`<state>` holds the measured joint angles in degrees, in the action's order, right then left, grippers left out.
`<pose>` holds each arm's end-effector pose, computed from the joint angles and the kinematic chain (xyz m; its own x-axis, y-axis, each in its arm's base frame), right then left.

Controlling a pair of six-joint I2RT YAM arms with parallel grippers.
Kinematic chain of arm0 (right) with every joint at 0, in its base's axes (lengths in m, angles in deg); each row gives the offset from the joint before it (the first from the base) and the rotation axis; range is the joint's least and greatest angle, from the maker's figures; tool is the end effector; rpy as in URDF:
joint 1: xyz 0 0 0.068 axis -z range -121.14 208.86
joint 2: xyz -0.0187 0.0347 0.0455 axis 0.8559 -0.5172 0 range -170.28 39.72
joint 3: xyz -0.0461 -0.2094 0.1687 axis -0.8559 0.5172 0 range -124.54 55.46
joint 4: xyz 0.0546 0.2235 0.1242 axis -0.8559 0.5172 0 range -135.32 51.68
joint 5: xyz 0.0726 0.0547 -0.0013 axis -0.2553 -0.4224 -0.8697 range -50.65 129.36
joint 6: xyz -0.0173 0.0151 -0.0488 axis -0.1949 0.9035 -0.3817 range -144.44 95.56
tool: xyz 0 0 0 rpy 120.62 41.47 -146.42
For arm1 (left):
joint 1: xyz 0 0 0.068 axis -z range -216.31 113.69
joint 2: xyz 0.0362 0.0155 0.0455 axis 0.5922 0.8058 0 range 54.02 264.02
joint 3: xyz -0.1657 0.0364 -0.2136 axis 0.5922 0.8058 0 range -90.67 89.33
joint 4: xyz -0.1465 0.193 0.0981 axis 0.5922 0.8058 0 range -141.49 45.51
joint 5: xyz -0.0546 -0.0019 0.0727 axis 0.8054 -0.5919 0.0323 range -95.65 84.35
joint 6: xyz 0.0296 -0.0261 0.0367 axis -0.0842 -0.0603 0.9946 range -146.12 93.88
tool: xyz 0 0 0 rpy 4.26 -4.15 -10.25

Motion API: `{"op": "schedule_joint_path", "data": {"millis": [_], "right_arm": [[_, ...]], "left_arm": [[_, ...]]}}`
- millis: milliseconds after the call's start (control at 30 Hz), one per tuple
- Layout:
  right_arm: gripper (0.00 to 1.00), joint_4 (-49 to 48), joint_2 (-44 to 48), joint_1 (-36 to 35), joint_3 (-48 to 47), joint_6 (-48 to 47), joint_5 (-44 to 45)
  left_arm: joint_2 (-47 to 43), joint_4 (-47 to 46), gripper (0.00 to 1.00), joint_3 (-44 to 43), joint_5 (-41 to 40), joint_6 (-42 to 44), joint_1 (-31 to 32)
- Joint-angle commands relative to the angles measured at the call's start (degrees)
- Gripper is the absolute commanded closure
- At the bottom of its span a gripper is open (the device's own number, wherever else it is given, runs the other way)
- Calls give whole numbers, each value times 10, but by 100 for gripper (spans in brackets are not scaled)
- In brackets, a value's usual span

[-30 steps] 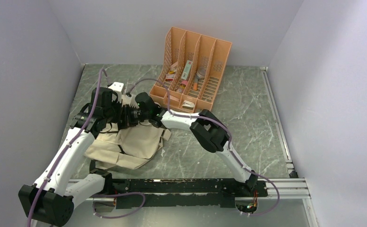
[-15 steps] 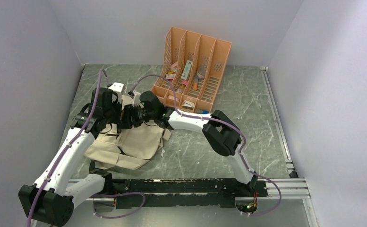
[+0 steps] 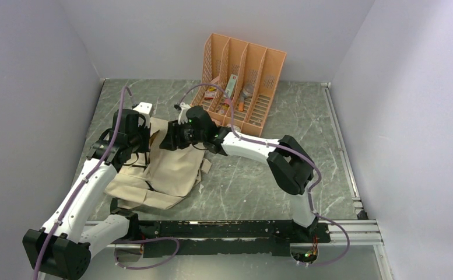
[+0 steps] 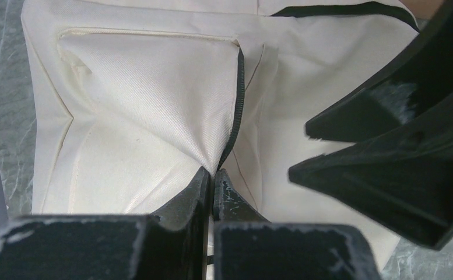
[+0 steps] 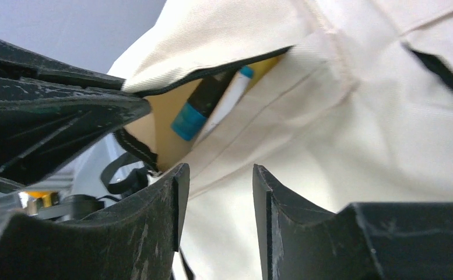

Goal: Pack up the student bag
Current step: Place the stationery in the student bag, then adjust the student bag at the center of the board.

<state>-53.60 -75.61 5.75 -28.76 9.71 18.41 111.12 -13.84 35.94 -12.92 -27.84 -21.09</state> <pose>0.2734 0.3857 0.2353 -0.7231 -0.0899 -0.6849 -0.6510 0.4201 0.6322 0.2010 -0.0500 0.3069 -0.6425 0.1441 -0.7527 0.1497 0.9868 0.0612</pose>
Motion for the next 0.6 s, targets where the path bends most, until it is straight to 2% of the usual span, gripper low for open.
{"op": "schedule_joint_path", "data": {"millis": [0,267,400,567], "right_arm": [[52,27,41,14,29,-41,58],[42,114,102,17,75,-100,216],[35,146,147,17,109,-102,290],[25,170,196,18,164,-77,344]], "left_arm": [[-8,-23,95,-1,-10,-15,7],[-10,-29,95,10,-32,-20,7],[4,-24,95,10,-49,-29,7],[17,-18,95,8,-77,-40,7]]}}
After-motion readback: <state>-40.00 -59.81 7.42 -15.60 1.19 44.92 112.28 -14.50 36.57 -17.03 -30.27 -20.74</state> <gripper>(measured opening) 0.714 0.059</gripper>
